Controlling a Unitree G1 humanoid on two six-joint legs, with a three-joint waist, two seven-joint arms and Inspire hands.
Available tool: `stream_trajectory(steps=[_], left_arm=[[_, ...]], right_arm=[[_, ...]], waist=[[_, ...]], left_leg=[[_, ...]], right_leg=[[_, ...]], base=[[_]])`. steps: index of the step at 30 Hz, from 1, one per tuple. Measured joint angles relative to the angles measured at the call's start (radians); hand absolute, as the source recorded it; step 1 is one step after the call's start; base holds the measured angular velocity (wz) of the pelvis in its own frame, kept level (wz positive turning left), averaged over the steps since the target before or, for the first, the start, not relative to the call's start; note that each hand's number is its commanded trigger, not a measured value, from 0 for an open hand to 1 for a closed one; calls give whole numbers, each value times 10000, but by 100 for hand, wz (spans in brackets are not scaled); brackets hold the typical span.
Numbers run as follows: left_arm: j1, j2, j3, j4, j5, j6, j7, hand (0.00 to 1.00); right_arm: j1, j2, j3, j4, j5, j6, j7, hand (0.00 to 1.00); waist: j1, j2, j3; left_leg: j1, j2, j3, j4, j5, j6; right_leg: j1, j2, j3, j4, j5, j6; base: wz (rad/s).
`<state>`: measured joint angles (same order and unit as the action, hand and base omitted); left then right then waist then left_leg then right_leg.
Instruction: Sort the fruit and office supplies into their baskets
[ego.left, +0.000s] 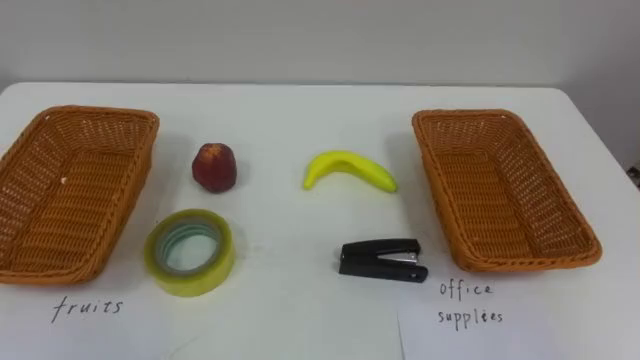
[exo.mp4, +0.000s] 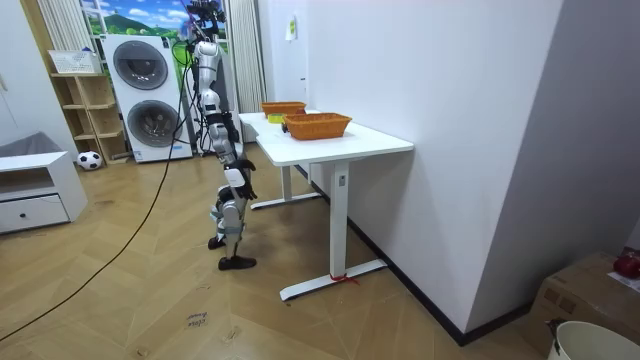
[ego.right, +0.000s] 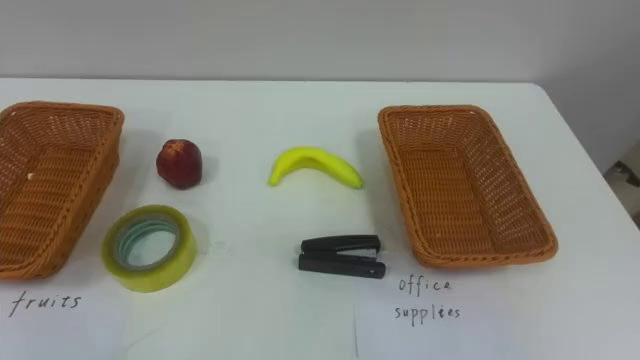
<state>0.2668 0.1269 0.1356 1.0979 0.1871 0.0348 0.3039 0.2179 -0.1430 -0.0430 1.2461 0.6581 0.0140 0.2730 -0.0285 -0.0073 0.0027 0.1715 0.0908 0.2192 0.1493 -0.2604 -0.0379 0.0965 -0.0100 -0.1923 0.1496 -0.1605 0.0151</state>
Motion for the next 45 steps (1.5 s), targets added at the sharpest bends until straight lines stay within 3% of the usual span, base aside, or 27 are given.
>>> stream_trajectory(steps=[21,28,33,38,45], left_arm=[[82,34,161,24,17,9,-44,0],[217,83,987,108,-398,6,-75,0],[390,380,1421,-7,-447,-17,-50,0],[412,719,1863,-4,-391,-208,207,0],[771,761,1951,-513,-400,-191,433,0]], right_arm=[[181,-2,-252,45,709,90,-206,0],[528,-8,-1535,141,1389,105,-654,0],[533,-186,-3204,-130,1889,319,-1336,0],[439,-841,-4916,-1306,2043,288,-2617,0],[457,-1022,-6195,-3757,2080,230,-4829,0]], waist=[[-19,-97,8],[-102,-215,4],[-518,-454,-8],[-810,-586,-20],[-1109,-683,-40]], left_leg=[[1,-15,10,30,2,0],[239,9,269,19,2,-1],[326,6,379,11,2,0],[344,-12,617,2,1,0],[293,3,801,-27,1,0]], right_leg=[[-62,-2,57,-114,-1,1],[5,43,311,-73,-4,1],[-116,79,646,50,-15,-15],[-309,108,965,271,-15,-13],[-476,126,1048,422,-34,-19]], base=[[-1],[-14],[-20],[-17],[-4]])
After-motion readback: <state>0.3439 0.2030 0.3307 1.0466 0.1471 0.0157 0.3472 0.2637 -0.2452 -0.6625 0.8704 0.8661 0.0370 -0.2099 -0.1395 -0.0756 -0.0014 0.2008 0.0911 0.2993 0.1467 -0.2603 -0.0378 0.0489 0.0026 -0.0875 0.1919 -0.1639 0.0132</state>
